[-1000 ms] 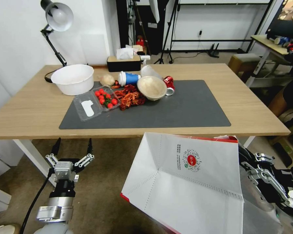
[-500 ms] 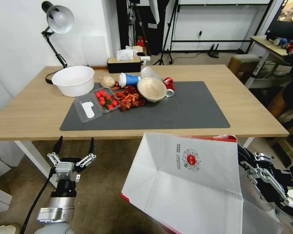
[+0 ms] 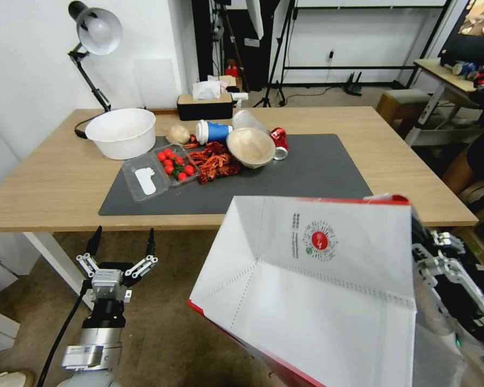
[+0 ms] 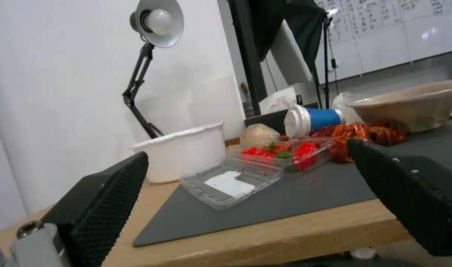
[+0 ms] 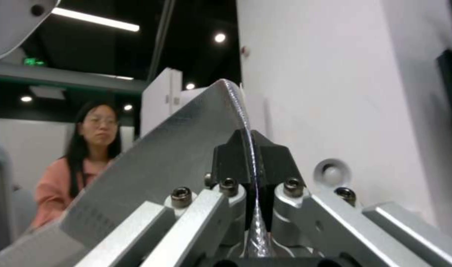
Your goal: Pick up the food delivery bag from the floor and place it on the table.
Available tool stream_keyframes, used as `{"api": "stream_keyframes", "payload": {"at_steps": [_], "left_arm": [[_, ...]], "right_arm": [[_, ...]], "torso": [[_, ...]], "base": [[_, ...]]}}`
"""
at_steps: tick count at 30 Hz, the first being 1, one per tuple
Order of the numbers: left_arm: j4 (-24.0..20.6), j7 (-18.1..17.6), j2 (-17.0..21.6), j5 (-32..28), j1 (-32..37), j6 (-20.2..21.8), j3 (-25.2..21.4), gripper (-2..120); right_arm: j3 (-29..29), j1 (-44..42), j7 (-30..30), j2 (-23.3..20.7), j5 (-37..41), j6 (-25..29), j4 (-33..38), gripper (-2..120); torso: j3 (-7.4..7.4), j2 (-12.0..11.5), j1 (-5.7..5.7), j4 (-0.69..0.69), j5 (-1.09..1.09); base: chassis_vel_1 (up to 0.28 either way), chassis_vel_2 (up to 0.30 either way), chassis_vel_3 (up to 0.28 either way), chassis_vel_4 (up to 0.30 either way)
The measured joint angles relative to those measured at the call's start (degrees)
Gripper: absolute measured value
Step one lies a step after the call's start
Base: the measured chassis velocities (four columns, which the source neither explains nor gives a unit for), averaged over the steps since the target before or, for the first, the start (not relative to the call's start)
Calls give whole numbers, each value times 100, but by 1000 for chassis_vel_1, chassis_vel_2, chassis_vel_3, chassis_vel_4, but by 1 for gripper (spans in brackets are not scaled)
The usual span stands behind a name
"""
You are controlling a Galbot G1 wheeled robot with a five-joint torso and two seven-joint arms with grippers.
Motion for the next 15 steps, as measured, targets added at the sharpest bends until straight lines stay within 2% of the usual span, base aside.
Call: {"api": "stream_keyframes", "payload": {"at_steps": [1,3,5,6,9,15], "left_arm": [[8,0,8,7,-5,2,18,100],[11,-1,10,7,-6,2,23,100],[42,-1,40,10,-15,1,55,100],[42,-1,40,10,-15,1,55,100],[67,-7,42,33,-14,-22,69,100],[68,-17,38,45,-14,-35,81,100]], "right_arm": [[11,4,275,-29,68,88,76,0],[11,11,389,-41,91,116,104,0],[8,91,1026,-115,158,252,265,0],[8,91,1026,-115,158,252,265,0],[-87,261,1716,-218,146,391,418,0],[-156,403,2179,-291,100,493,525,0]], "torso": [[-1,-3,-1,0,0],[-2,-4,-2,1,1],[-4,-7,-3,0,0],[-4,-7,-3,0,0],[-6,-12,-5,2,1],[-8,-14,-6,1,0]], "base": [[0,0,0,0],[0,0,0,0],[0,0,0,0],[0,0,0,0],[0,0,0,0],[0,0,0,0]]}}
